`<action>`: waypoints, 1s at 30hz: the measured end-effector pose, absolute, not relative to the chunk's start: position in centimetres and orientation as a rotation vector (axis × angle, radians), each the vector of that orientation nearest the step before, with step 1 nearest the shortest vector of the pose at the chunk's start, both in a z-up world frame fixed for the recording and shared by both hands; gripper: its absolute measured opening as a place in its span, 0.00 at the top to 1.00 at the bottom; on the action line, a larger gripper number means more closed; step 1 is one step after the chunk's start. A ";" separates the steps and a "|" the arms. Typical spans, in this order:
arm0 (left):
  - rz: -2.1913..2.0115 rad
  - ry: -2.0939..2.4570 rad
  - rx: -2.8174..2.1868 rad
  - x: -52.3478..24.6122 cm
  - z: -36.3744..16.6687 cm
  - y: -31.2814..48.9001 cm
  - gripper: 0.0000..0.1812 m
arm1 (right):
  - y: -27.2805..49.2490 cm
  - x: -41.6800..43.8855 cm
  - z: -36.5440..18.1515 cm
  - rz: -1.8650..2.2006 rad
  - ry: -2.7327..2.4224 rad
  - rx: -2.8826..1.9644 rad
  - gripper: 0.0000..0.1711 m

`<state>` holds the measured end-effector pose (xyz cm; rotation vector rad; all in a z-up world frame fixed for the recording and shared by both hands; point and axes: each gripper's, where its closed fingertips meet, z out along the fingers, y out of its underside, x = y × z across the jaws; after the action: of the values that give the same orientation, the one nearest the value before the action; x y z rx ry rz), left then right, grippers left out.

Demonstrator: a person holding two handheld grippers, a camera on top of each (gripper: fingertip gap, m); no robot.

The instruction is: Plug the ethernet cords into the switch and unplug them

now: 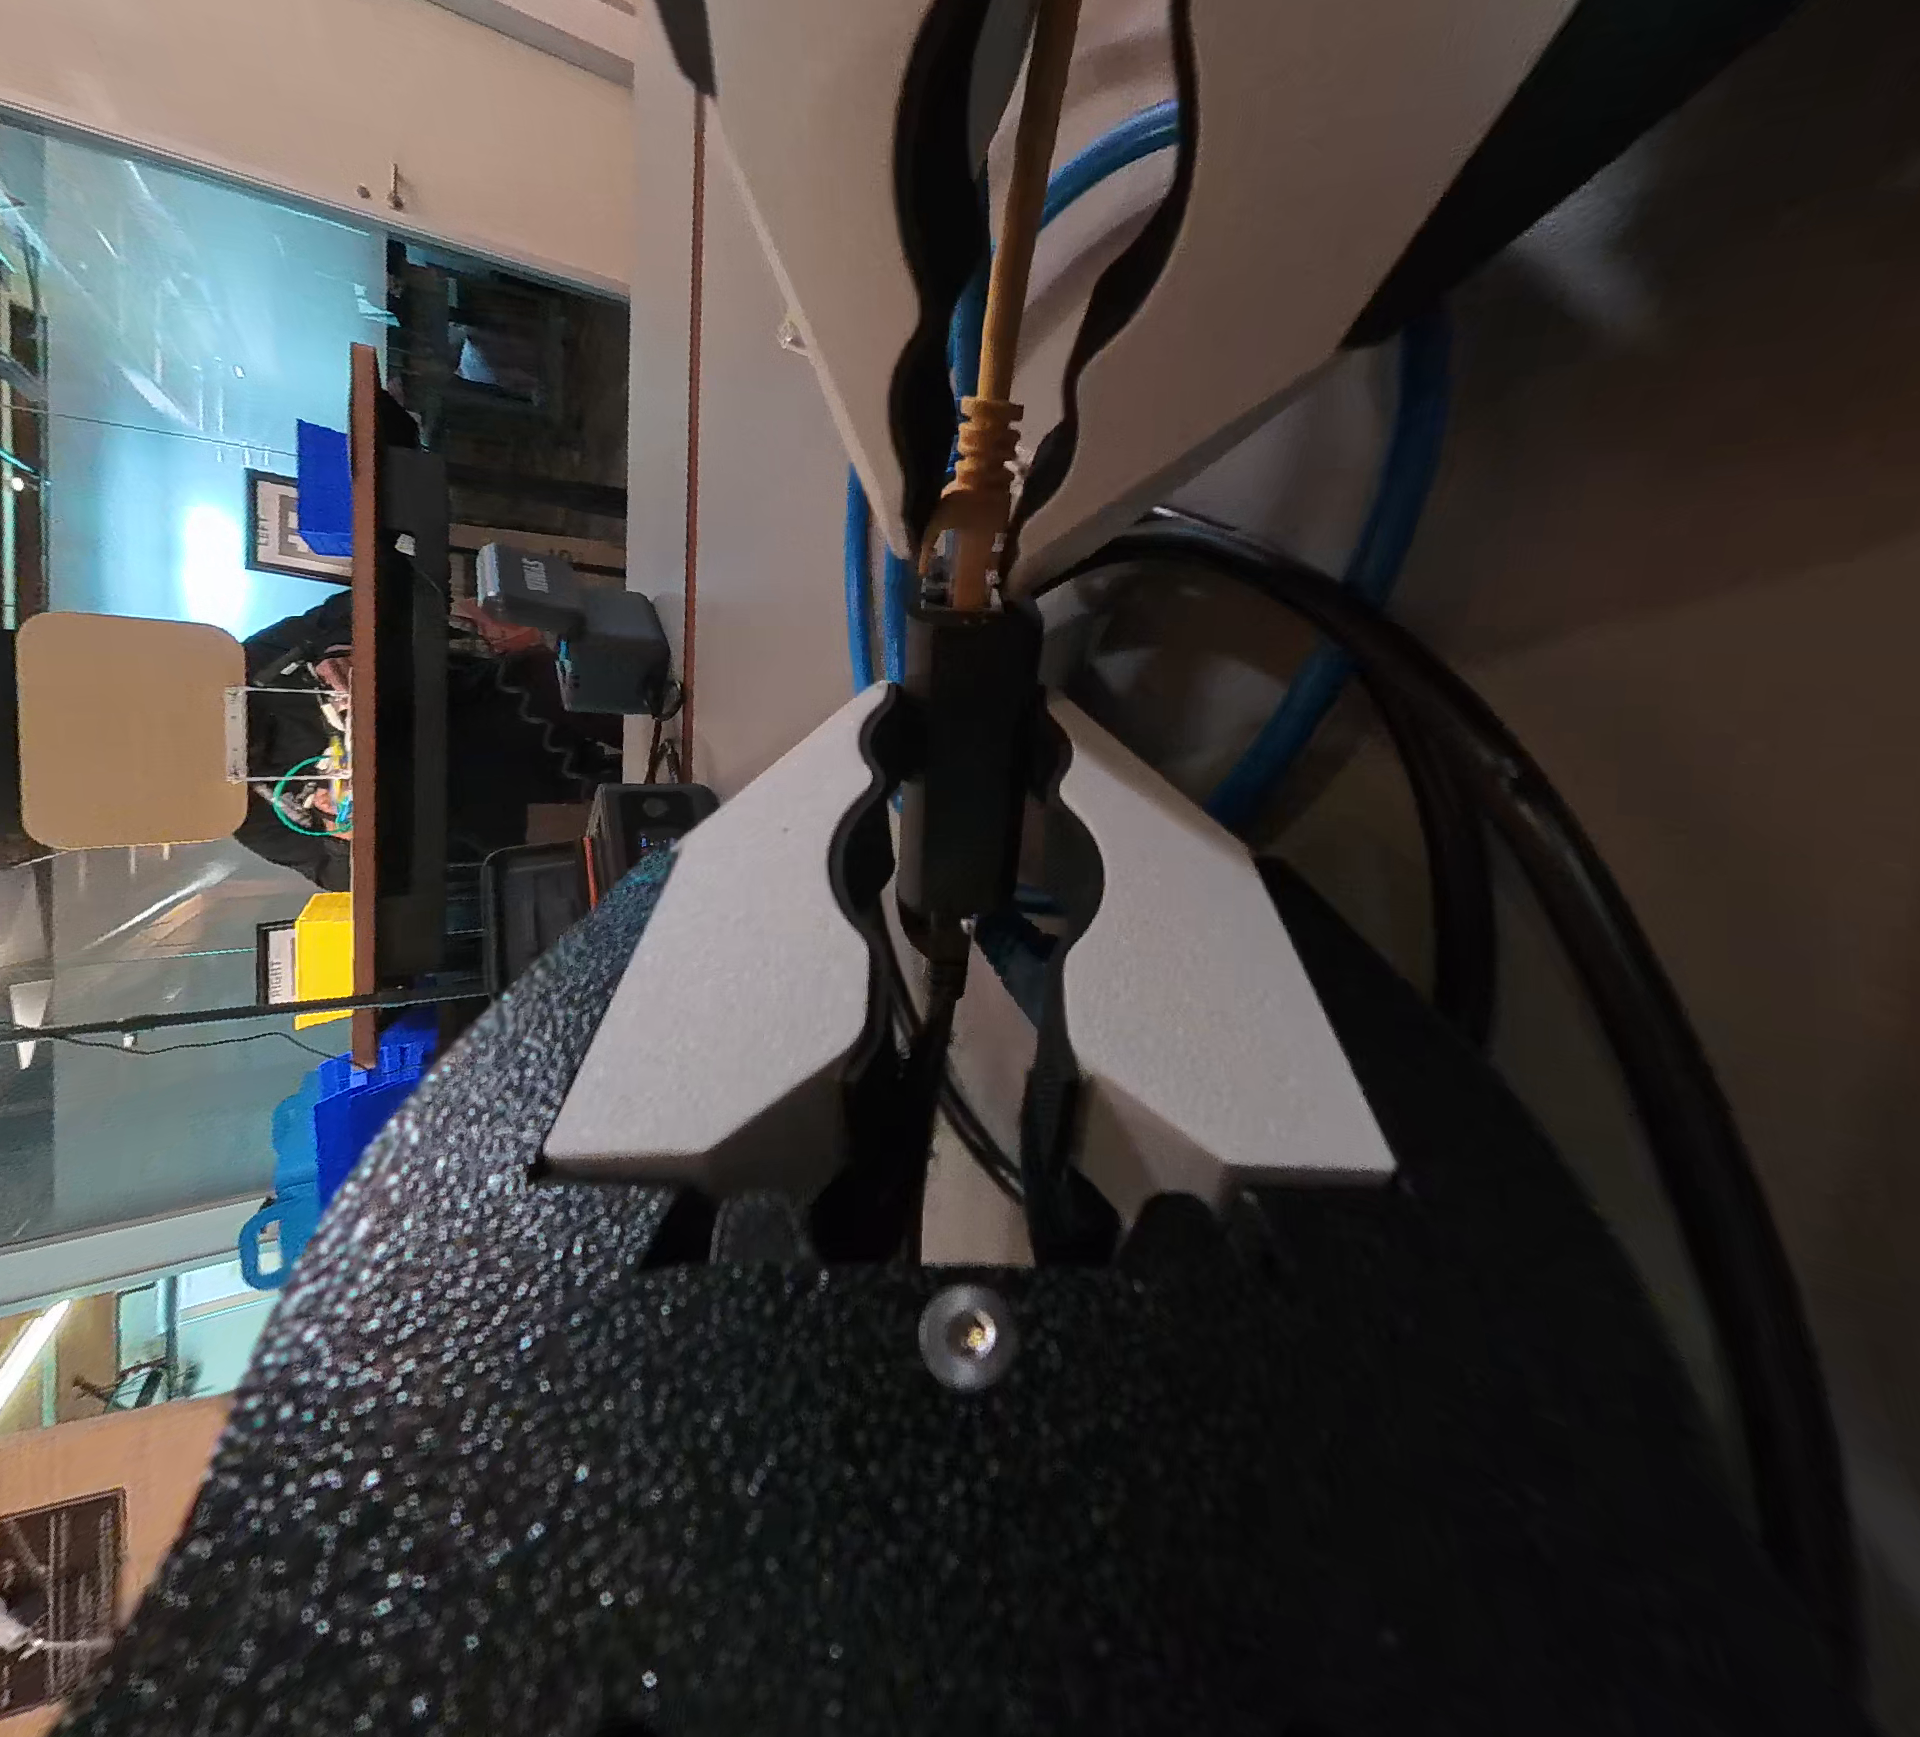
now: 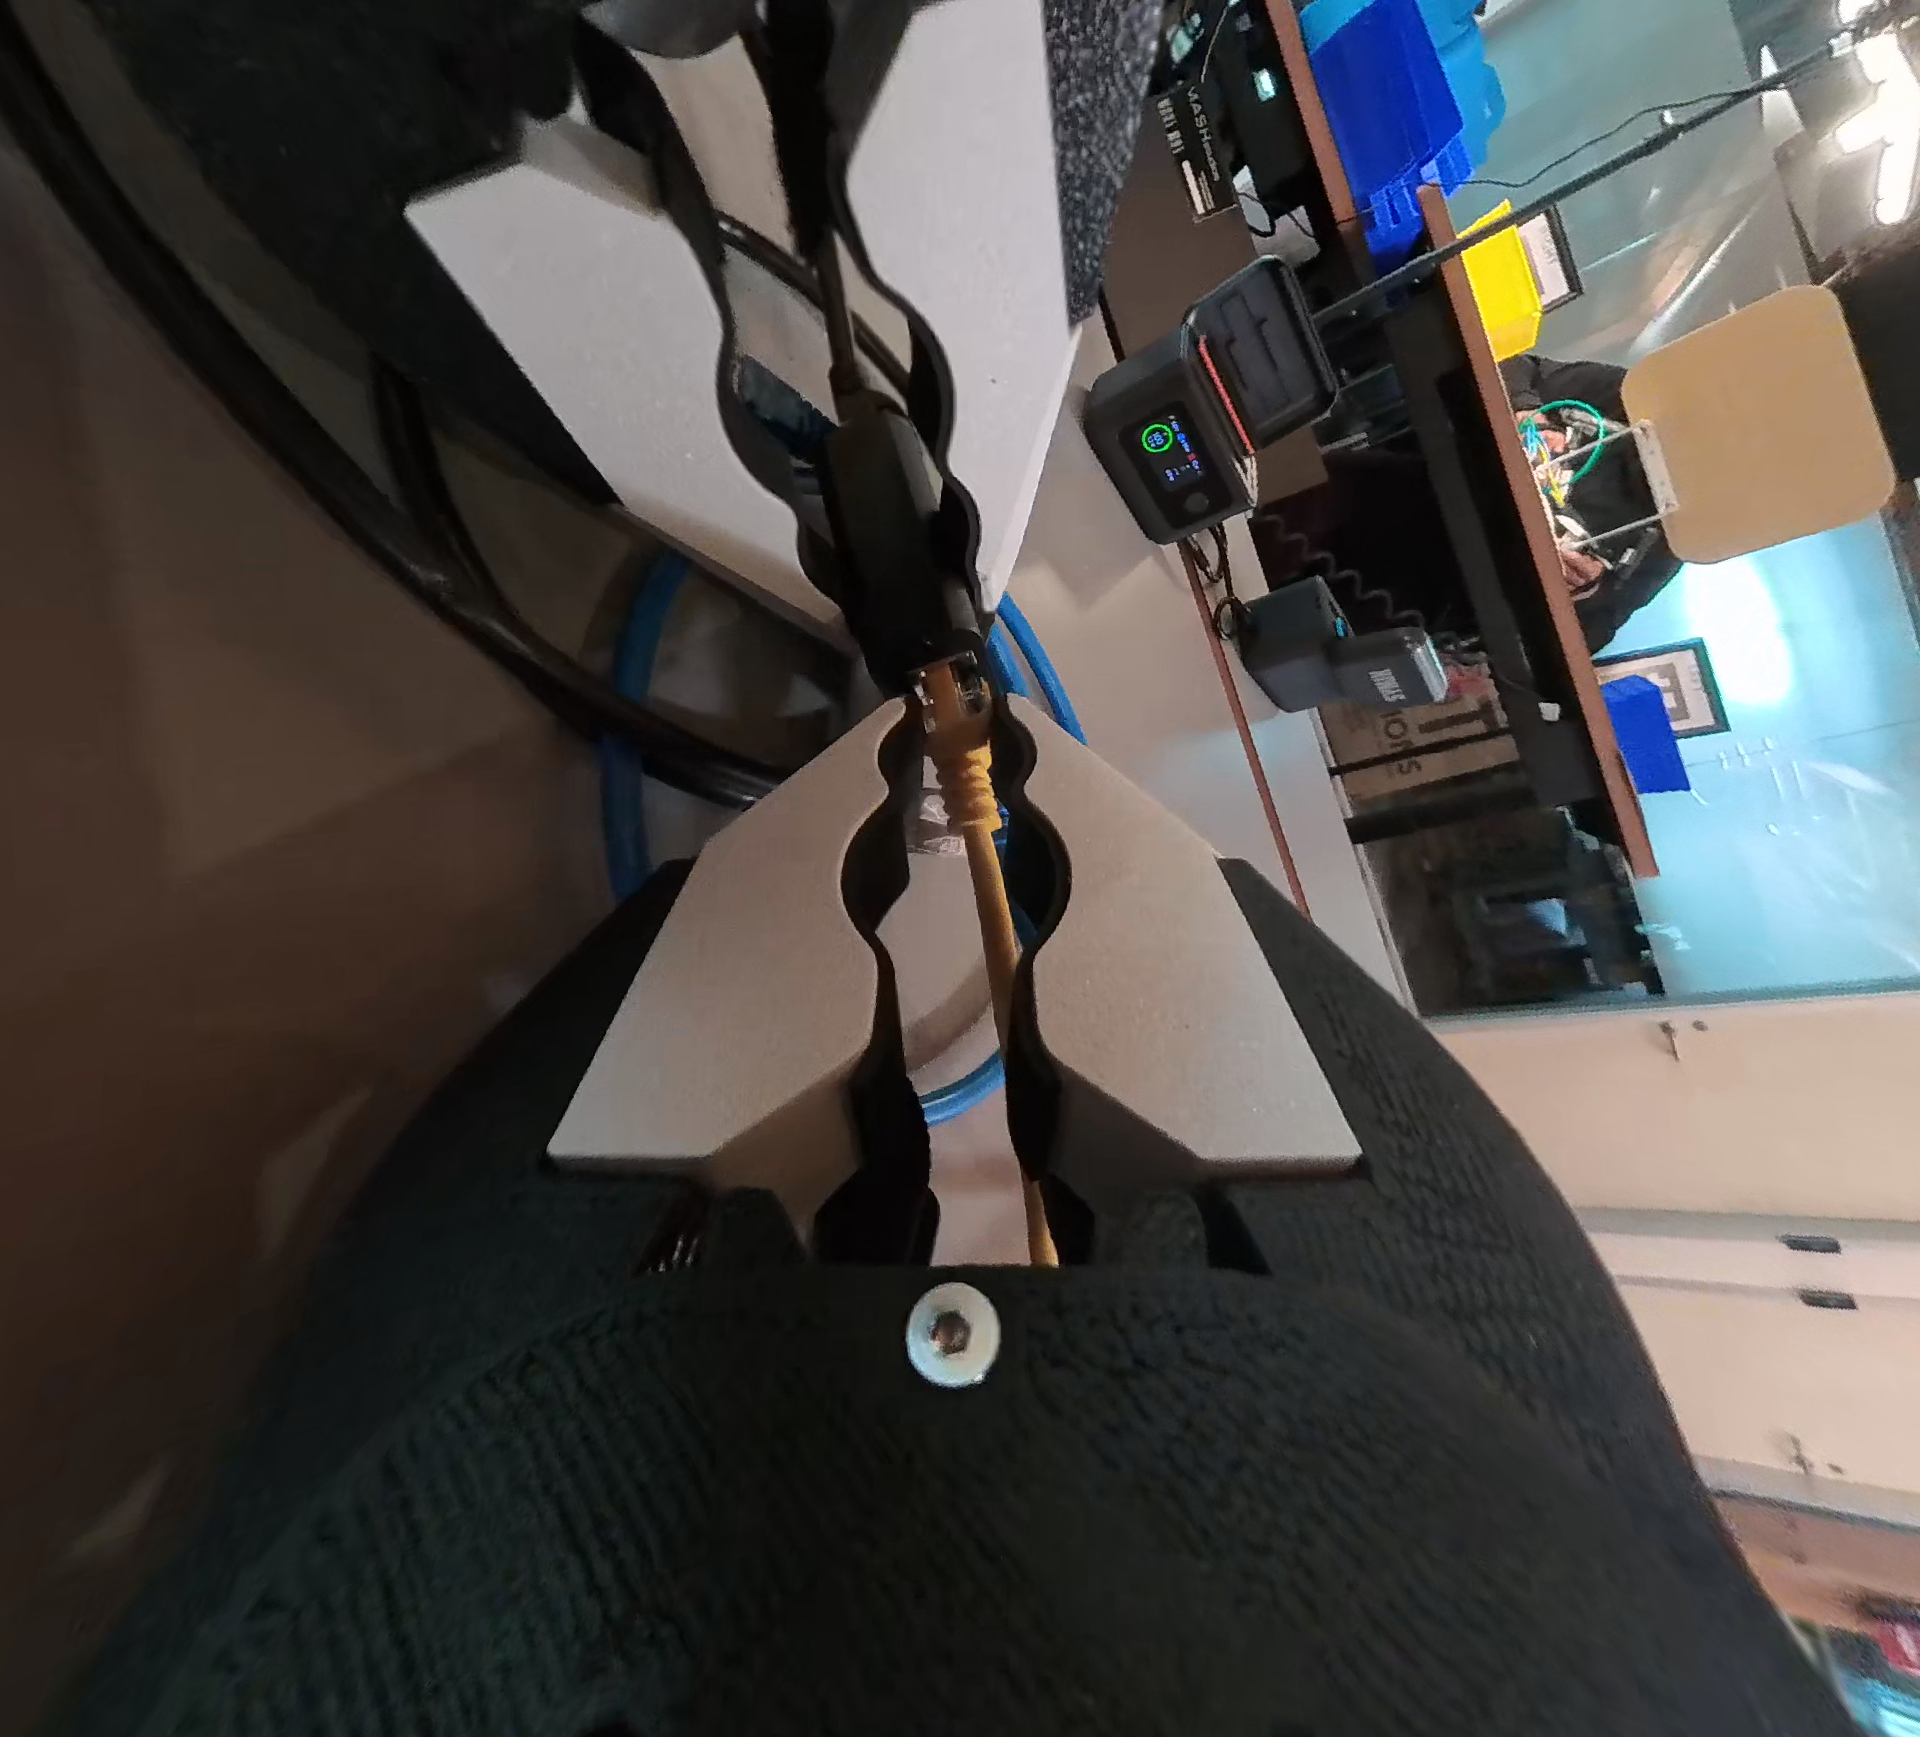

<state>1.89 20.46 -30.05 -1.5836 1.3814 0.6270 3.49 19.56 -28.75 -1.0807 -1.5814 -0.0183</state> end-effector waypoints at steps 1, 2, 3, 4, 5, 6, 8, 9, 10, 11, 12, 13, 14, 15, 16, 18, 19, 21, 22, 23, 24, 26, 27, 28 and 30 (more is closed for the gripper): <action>0.608 1.384 -1.595 1.9 -30.1 20.4 0.88 | 19.5 3.5 -28.8 -0.028 -1.593 -1.071 0.94; 0.589 1.388 -1.604 1.9 -30.2 20.3 0.88 | 19.4 3.5 -28.8 -0.038 -1.606 -1.060 0.94; 0.577 1.398 -1.606 1.9 -30.2 20.2 0.88 | 19.3 3.5 -28.9 -0.048 -1.619 -1.049 0.94; 0.569 1.407 -1.610 1.9 -30.3 20.2 0.88 | 19.3 3.5 -29.0 -0.063 -1.635 -1.037 0.94; 0.571 1.418 -1.606 2.0 -30.3 20.1 0.88 | 19.2 3.6 -29.0 -0.085 -1.652 -1.020 0.94; 0.577 1.428 -1.603 2.0 -30.4 20.1 0.88 | 19.1 3.6 -29.1 -0.097 -1.666 -1.010 0.94; 0.568 1.438 -1.601 2.0 -30.4 20.0 0.88 | 19.0 3.6 -29.1 -0.122 -1.687 -0.990 0.94; 0.561 1.439 -1.600 2.1 -30.4 20.0 0.88 | 19.0 3.6 -29.1 -0.140 -1.698 -0.979 0.94; 0.557 1.443 -1.596 2.1 -30.4 19.9 0.88 | 19.0 3.7 -29.0 -0.148 -1.703 -0.973 0.94; 0.556 1.442 -1.595 2.1 -30.3 19.9 0.88 | 19.0 3.7 -29.0 -0.140 -1.701 -0.981 0.94; 0.559 1.441 -1.592 2.1 -30.3 19.9 0.88 | 19.0 3.6 -29.0 -0.113 -1.694 -1.011 0.94; 0.565 1.442 -1.585 2.1 -30.3 19.9 0.88 | 19.0 3.6 -29.0 -0.078 -1.683 -1.049 0.94; 0.570 1.440 -1.583 2.1 -30.3 19.9 0.88 | 19.0 3.6 -29.0 -0.055 -1.674 -1.077 0.94; 0.575 1.440 -1.581 2.1 -30.3 20.0 0.88 | 19.0 3.6 -29.0 -0.047 -1.669 -1.085 0.94; 0.579 1.439 -1.580 2.1 -30.3 20.0 0.88 | 19.0 3.6 -29.0 -0.045 -1.666 -1.089 0.94; 0.581 1.443 -1.579 2.1 -30.3 20.0 0.88 | 19.0 3.6 -29.0 -0.042 -1.666 -1.091 0.94; 0.578 1.444 -1.581 2.1 -30.3 20.0 0.88 | 19.0 3.6 -29.0 -0.042 -1.670 -1.093 0.94; 0.577 1.457 -1.573 2.1 -30.4 19.9 0.88 | 18.9 3.6 -29.1 -0.058 -1.698 -1.073 0.94; 0.577 1.461 -1.572 2.1 -30.4 19.9 0.88 | 18.9 3.6 -29.1 -0.073 -1.716 -1.051 0.95; 0.569 1.462 -1.577 2.1 -30.4 19.9 0.88 | 18.8 3.6 -29.0 -0.097 -1.736 -1.023 0.94; 0.551 1.456 -1.588 2.1 -30.3 19.9 0.88 | 18.9 3.6 -29.0 -0.124 -1.752 -0.997 0.94; 0.530 1.442 -1.600 2.1 -30.3 19.9 0.88 | 18.9 3.5 -28.9 -0.134 -1.768 -0.985 0.94; 0.535 1.438 -1.601 2.0 -30.3 19.9 0.88 | 18.9 3.4 -28.9 -0.119 -1.763 -0.997 0.94; 0.539 1.434 -1.601 2.0 -30.3 20.0 0.88 | 18.9 3.4 -28.9 -0.098 -1.750 -1.020 0.94; 0.554 1.437 -1.588 1.9 -30.3 20.0 0.88 | 18.9 3.3 -29.0 -0.049 -1.721 -1.087 0.95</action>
<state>1.91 20.02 -30.29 -1.5881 1.4370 0.5538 3.35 18.93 -28.98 -1.0871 -1.7214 -0.0488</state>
